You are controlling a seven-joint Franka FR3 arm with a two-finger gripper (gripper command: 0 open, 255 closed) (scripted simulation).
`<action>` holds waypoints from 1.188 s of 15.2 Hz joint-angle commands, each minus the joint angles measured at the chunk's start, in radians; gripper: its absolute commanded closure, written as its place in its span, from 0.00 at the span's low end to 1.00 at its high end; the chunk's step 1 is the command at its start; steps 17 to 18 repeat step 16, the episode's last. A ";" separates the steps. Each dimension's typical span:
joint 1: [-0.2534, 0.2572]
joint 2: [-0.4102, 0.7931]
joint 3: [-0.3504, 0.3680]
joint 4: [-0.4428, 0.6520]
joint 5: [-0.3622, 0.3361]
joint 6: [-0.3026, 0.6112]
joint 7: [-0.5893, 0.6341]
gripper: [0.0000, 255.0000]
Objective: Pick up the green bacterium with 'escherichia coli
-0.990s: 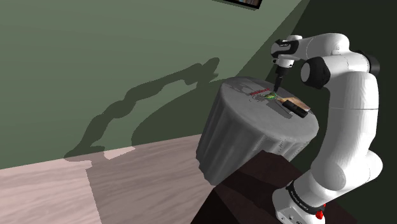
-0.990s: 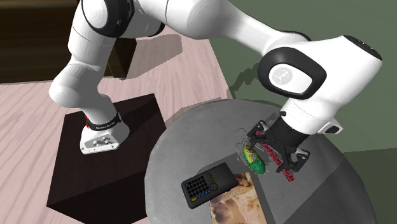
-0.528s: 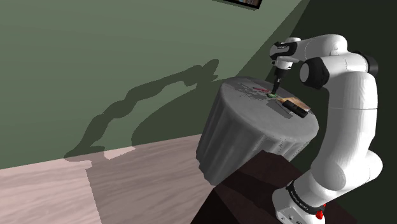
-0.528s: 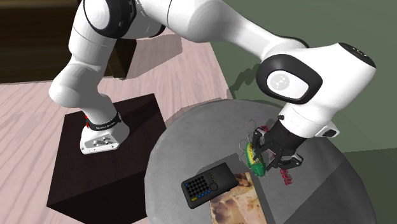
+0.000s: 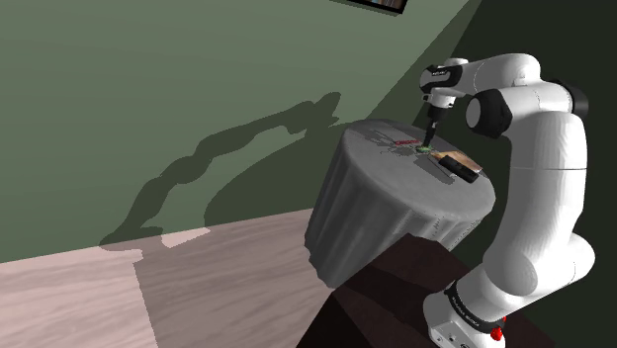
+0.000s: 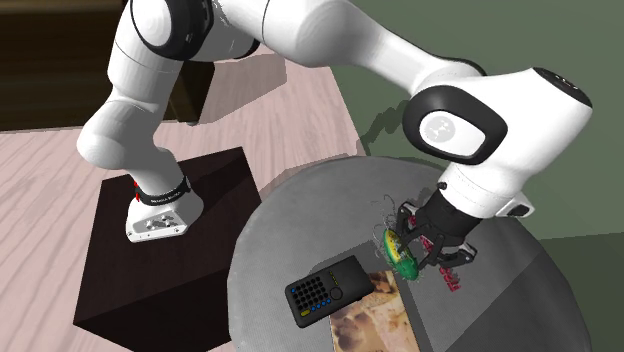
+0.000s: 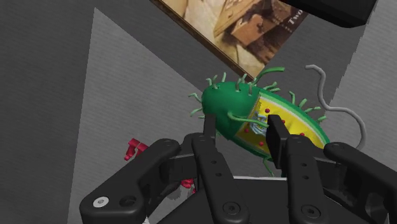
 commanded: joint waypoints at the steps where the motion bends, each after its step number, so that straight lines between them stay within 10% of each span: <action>1: 0.002 0.001 0.002 0.010 -0.001 -0.013 0.001 1.00; 18: -0.015 -0.027 -0.010 0.150 -0.016 -0.173 0.000 1.00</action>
